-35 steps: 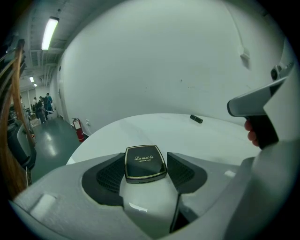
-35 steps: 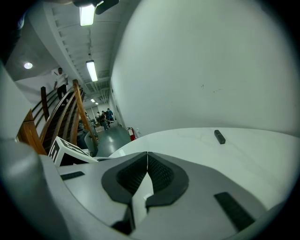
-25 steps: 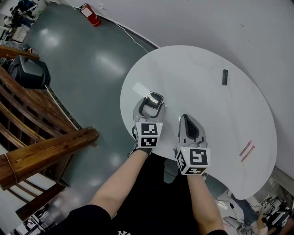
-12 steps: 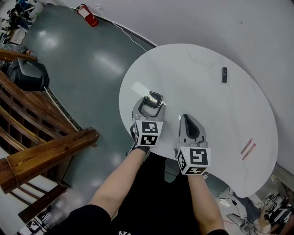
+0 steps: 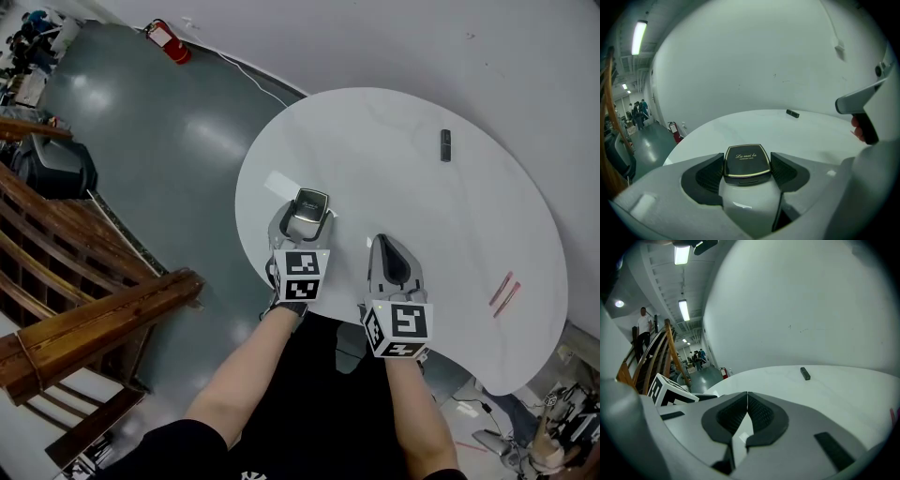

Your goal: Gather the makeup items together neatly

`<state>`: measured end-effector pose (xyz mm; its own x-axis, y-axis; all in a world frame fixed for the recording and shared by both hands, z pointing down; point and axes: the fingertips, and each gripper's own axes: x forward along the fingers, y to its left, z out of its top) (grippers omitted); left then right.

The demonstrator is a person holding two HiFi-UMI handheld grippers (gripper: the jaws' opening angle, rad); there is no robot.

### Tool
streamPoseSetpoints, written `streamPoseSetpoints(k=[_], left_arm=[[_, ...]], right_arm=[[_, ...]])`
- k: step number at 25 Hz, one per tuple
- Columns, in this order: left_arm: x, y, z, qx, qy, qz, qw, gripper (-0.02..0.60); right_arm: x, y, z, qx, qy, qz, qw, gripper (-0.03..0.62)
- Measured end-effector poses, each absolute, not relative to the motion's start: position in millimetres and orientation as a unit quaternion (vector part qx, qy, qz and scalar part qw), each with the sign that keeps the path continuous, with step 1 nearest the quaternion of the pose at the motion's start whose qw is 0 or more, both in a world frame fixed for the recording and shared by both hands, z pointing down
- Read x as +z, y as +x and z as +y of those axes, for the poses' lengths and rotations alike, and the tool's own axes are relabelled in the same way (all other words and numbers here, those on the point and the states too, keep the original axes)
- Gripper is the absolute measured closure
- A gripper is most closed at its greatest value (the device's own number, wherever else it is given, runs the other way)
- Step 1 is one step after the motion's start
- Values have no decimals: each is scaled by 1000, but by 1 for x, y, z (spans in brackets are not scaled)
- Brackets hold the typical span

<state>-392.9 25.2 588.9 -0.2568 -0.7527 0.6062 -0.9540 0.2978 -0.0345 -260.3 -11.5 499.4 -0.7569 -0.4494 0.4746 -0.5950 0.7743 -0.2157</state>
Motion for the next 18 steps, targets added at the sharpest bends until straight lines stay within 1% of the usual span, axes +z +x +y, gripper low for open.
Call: streamPoseSetpoints(k=[6, 10, 13, 18], left_arm=[[577, -366, 19, 197, 579, -755, 239, 262], [564, -335, 9, 199, 606, -736, 227, 262], [554, -301, -3, 195, 629, -719, 222, 262], [540, -233, -27, 187, 662, -694, 214, 262]], right_arm=[[493, -243, -13, 180, 299, -916, 196, 577], [488, -222, -15, 184, 318, -910, 191, 577], [480, -195, -21, 185, 339, -904, 185, 577], [474, -131, -40, 185, 376, -890, 179, 577]])
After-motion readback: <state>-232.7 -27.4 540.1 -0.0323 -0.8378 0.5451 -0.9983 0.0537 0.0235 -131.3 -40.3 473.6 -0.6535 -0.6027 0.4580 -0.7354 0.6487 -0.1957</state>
